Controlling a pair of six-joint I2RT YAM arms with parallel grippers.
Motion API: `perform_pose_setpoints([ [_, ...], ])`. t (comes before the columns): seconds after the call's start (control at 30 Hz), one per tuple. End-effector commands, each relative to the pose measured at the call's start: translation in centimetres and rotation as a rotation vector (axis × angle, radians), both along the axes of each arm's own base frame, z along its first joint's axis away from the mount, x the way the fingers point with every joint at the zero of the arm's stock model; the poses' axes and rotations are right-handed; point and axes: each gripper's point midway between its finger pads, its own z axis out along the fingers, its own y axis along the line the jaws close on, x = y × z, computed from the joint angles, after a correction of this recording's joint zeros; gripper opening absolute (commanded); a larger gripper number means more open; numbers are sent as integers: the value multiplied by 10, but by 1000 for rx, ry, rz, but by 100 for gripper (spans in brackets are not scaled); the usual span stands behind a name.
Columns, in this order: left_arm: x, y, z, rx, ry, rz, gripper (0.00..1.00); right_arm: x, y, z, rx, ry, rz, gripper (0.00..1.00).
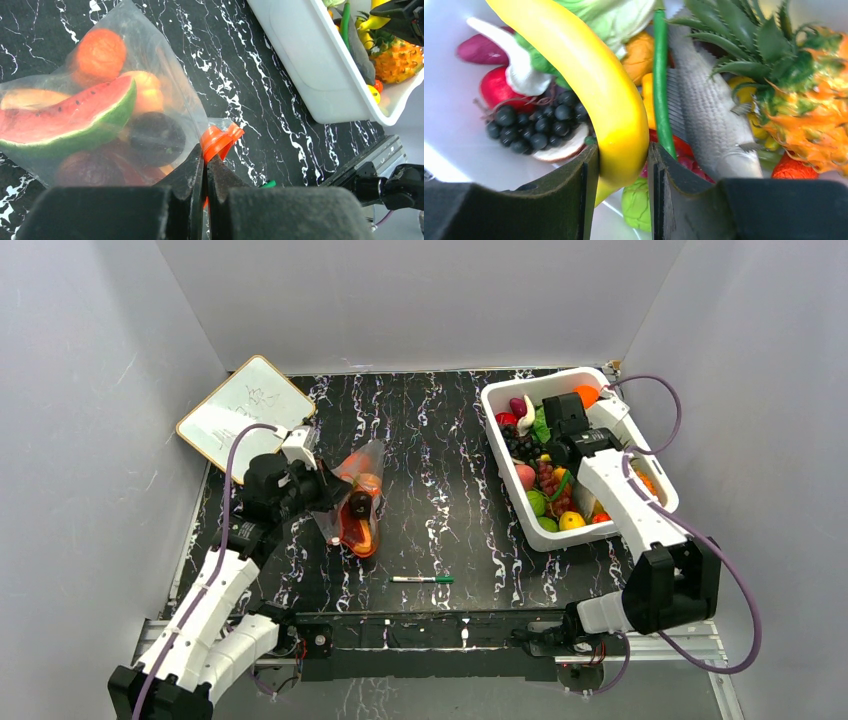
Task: Place the food in the zip-top bag and seal the zipper
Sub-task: Pick up the fake fruit from the bin, then place the fake fruit in the zipper food storage bag.
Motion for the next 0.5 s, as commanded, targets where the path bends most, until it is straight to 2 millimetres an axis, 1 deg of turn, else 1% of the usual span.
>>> perform_pose_setpoints([
  [0.0,15,-5,35,-59,-73,26,0,16,24,40,19,-117,216,22],
  [0.07,19,-6,37,-72,-64,33,0,19,38,51,40,-154,311,22],
  [0.17,24,-9,39,-89,-51,41,0,16,55,68,59,-205,423,22],
  [0.3,31,-11,43,-96,-43,52,0,8,78,89,66,-262,518,19],
  [0.47,37,-14,51,-123,-41,62,0,-5,117,106,59,-308,642,17],
])
